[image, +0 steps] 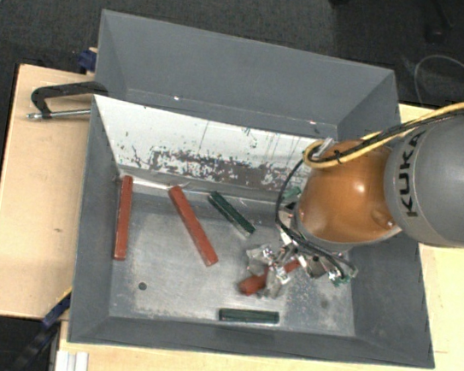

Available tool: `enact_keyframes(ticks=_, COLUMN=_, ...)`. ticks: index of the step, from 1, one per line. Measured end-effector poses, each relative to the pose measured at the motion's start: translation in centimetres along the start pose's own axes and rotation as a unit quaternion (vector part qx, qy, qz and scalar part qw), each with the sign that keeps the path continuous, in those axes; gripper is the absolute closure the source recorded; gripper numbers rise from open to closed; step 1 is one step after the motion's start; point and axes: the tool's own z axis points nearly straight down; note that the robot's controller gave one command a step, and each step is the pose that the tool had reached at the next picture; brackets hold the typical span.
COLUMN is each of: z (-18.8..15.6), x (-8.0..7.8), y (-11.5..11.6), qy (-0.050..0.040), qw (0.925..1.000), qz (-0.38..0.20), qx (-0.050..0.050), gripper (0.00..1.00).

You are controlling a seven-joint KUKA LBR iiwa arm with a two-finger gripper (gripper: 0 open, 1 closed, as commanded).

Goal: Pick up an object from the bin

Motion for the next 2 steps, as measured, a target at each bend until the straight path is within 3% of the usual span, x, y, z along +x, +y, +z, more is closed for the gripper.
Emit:
enact_keyframes(ticks=1, z=-4.8, x=-1.2, y=-10.6, qy=-0.0041, qw=0.9977, qz=-0.068, qx=0.006, gripper=1.00)
enact_keyframes(ticks=2, z=-16.7, x=1.1, y=-12.2, qy=-0.0046, qw=0.9950, qz=-0.100, qx=0.006, gripper=1.00)
